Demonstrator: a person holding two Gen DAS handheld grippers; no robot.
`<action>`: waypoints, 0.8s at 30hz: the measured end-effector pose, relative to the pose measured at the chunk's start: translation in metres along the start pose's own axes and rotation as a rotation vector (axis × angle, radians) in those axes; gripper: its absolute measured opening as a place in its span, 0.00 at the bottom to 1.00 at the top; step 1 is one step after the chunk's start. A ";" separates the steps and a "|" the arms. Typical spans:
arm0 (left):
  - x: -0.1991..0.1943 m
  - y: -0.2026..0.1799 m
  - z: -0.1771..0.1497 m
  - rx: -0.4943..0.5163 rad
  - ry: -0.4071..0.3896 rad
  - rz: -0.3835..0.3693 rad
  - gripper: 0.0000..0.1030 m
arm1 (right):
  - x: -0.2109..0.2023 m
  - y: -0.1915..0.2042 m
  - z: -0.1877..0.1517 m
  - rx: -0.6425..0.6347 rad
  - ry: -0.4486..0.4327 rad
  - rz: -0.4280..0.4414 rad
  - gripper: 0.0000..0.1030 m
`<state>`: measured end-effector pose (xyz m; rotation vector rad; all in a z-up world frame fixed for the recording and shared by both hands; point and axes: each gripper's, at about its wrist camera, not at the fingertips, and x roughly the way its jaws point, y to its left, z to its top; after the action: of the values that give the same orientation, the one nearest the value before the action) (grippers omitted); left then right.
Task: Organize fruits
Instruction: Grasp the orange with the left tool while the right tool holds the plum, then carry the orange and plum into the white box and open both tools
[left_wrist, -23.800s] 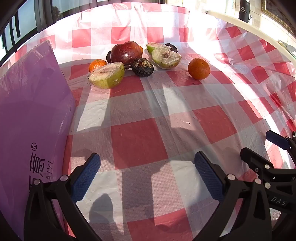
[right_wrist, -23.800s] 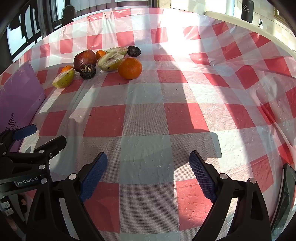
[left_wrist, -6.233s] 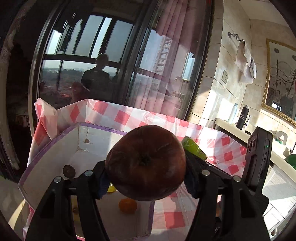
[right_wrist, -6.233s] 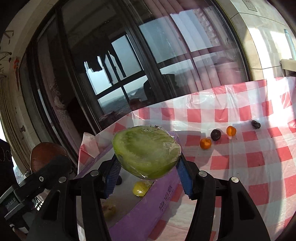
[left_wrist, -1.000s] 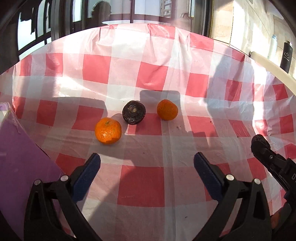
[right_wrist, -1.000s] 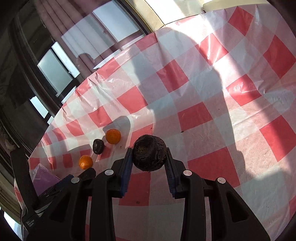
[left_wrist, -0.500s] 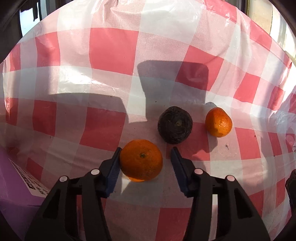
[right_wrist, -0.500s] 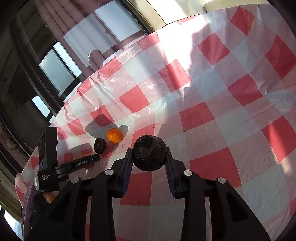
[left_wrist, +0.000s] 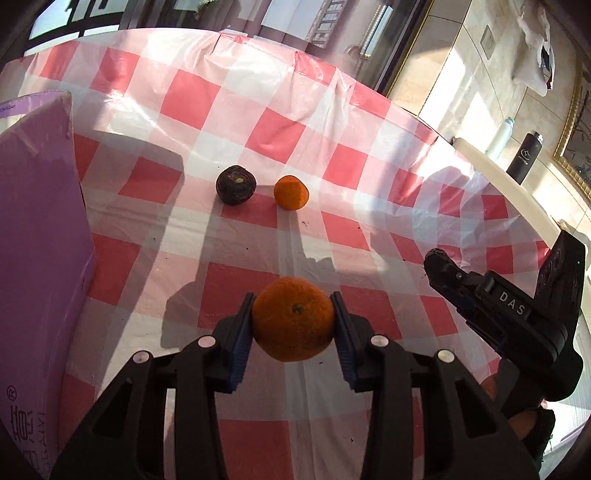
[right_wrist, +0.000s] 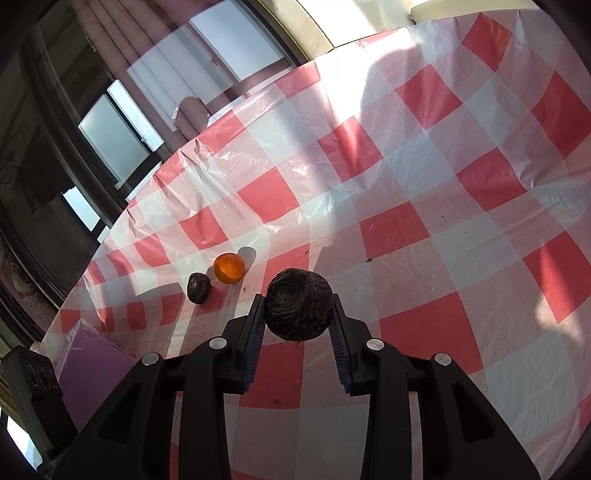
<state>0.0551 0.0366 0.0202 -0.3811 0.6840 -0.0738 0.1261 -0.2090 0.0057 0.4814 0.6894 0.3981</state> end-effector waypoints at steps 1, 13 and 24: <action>0.000 0.001 0.000 -0.015 0.000 -0.016 0.39 | 0.000 0.000 0.000 0.000 0.000 0.001 0.33; 0.014 -0.003 0.004 -0.035 -0.007 -0.067 0.39 | 0.002 -0.001 0.003 0.005 -0.010 0.008 0.33; -0.073 -0.025 -0.038 -0.027 -0.186 -0.051 0.39 | -0.041 0.012 -0.025 0.019 -0.060 -0.005 0.33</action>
<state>-0.0242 0.0151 0.0462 -0.4255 0.4920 -0.0766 0.0781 -0.2122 0.0161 0.5076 0.6364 0.3709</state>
